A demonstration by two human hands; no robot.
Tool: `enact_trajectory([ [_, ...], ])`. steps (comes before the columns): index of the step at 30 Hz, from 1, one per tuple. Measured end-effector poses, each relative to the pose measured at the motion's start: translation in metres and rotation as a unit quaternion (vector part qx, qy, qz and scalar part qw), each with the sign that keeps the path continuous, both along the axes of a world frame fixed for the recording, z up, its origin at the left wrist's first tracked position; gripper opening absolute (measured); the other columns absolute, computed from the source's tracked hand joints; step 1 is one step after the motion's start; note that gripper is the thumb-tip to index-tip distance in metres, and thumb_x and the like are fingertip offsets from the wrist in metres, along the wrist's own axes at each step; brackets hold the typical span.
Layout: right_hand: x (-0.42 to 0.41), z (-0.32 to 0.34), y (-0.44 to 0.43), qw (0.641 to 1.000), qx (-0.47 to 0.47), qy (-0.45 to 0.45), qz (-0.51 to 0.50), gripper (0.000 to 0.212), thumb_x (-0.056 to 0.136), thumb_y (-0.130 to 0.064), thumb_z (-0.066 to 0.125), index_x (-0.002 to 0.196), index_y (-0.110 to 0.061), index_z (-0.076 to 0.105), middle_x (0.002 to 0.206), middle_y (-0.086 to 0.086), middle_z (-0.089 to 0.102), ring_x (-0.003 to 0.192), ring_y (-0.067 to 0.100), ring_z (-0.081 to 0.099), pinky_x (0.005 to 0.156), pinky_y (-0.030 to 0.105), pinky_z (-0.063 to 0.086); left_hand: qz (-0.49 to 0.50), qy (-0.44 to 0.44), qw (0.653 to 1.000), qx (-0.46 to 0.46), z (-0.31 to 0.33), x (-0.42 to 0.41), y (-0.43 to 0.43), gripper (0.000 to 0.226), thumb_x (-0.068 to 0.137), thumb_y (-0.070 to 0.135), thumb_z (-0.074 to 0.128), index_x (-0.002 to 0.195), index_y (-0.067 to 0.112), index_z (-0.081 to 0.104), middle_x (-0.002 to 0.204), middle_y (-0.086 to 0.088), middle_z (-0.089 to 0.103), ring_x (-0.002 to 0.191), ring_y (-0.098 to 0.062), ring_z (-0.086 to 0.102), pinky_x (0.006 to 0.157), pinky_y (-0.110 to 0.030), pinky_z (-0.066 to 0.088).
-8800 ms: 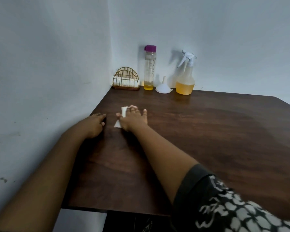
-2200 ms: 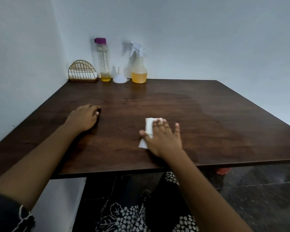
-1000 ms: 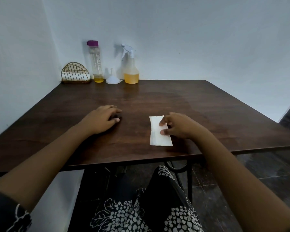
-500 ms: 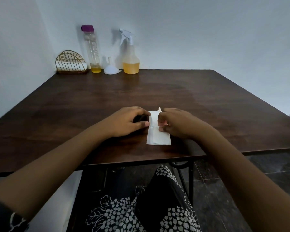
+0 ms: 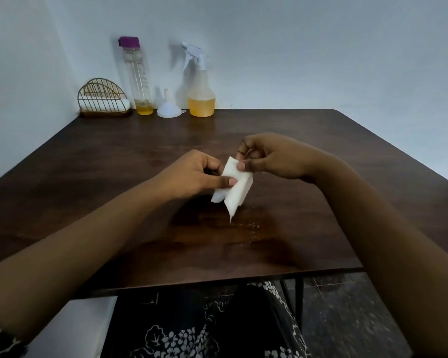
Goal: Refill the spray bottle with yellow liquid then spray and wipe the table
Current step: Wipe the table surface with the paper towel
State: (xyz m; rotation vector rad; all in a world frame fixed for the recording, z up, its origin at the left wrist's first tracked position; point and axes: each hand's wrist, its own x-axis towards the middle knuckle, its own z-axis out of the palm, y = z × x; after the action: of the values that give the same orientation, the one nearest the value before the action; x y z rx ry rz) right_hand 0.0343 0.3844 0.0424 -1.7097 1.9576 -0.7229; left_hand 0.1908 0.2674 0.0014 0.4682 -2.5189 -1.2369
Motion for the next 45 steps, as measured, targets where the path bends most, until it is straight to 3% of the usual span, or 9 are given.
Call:
enact_trajectory([
  [5,-0.034,-0.004,-0.024,0.986,0.121,-0.11,-0.006,0.036,0.079,-0.033,0.07,0.111,-0.022,0.057,0.11,-0.001,0.067,0.101,0.014,0.063,0.086,0.036,0.053,0.034,0.034,0.997,0.057,-0.003,-0.029,-0.021,0.031,0.076,0.032,0.071,0.085,0.002,0.069,0.061,0.003,0.067,0.058,-0.004,0.06,0.053,-0.018,0.048],
  [8,-0.05,-0.003,-0.045,0.985,0.108,-0.13,-0.021,0.032,0.083,-0.014,0.068,0.113,-0.016,0.058,0.108,0.001,0.069,0.102,0.017,0.065,0.088,0.038,0.053,0.06,0.031,0.994,0.081,0.005,-0.05,-0.042,0.015,0.08,0.024,0.071,0.083,0.01,0.067,0.058,0.006,0.067,0.056,-0.002,0.062,0.049,-0.018,0.05],
  [14,-0.05,-0.011,-0.048,0.946,-0.093,0.299,-0.083,0.01,0.084,-0.015,0.058,0.089,-0.02,0.065,0.084,0.005,0.069,0.081,0.029,0.064,0.061,0.027,0.035,0.091,-0.008,0.995,-0.034,0.005,-0.064,-0.075,0.006,0.082,0.028,0.07,0.086,0.025,0.07,0.076,0.009,0.072,0.071,-0.002,0.066,0.069,-0.021,0.051],
  [19,-0.02,-0.038,-0.035,0.946,0.119,0.301,0.032,0.054,0.091,-0.011,0.047,0.143,-0.023,0.036,0.152,0.0,0.032,0.124,0.021,0.05,0.085,0.034,0.049,0.151,-0.053,0.985,-0.068,-0.014,-0.059,-0.077,0.008,0.085,0.024,0.065,0.091,0.029,0.068,0.088,0.015,0.068,0.082,0.003,0.061,0.074,-0.016,0.047],
  [26,0.035,-0.028,0.015,0.949,0.223,0.217,0.06,0.056,0.098,-0.01,0.035,0.15,-0.015,0.014,0.158,0.008,0.008,0.143,0.02,0.02,0.1,0.036,0.04,0.166,-0.097,0.979,-0.072,-0.014,-0.019,-0.035,0.026,0.087,0.008,0.061,0.112,0.014,0.065,0.127,-0.002,0.059,0.124,-0.017,0.049,0.104,-0.029,0.035],
  [32,0.092,-0.014,0.072,0.931,0.299,0.19,0.085,0.045,0.093,-0.004,0.039,0.138,-0.004,0.042,0.144,0.018,0.04,0.115,0.035,0.054,0.082,0.042,0.048,0.143,-0.125,0.982,-0.004,-0.005,0.013,-0.014,0.031,0.087,0.001,0.057,0.116,0.013,0.065,0.134,-0.003,0.055,0.133,-0.018,0.04,0.11,-0.027,0.025],
  [38,0.046,0.04,0.058,0.922,0.287,-0.25,-0.073,0.027,0.088,0.007,0.049,0.098,-0.005,0.071,0.083,0.003,0.07,0.068,0.01,0.066,0.058,0.025,0.054,0.162,-0.079,0.952,0.247,0.03,0.004,-0.001,0.019,0.092,0.012,0.055,0.106,0.018,0.068,0.113,-0.003,0.068,0.112,-0.019,0.06,0.098,-0.027,0.044],
  [42,0.004,0.086,0.039,0.867,0.166,-0.438,-0.169,0.025,0.091,0.001,0.052,0.092,-0.019,0.065,0.08,-0.004,0.071,0.072,0.005,0.069,0.056,0.021,0.054,0.052,-0.077,0.825,0.557,0.071,-0.025,0.003,0.047,0.09,0.05,0.045,0.115,0.015,0.063,0.113,-0.008,0.07,0.109,-0.025,0.064,0.087,-0.032,0.052],
  [45,-0.021,0.11,0.031,0.871,0.092,-0.44,-0.198,0.029,0.091,0.002,0.051,0.092,-0.021,0.069,0.085,-0.005,0.073,0.081,0.009,0.069,0.063,0.023,0.055,-0.028,-0.102,0.758,0.644,0.095,-0.048,-0.001,0.066,0.082,0.065,0.042,0.118,0.014,0.062,0.109,-0.012,0.07,0.097,-0.024,0.069,0.075,-0.035,0.056],
])
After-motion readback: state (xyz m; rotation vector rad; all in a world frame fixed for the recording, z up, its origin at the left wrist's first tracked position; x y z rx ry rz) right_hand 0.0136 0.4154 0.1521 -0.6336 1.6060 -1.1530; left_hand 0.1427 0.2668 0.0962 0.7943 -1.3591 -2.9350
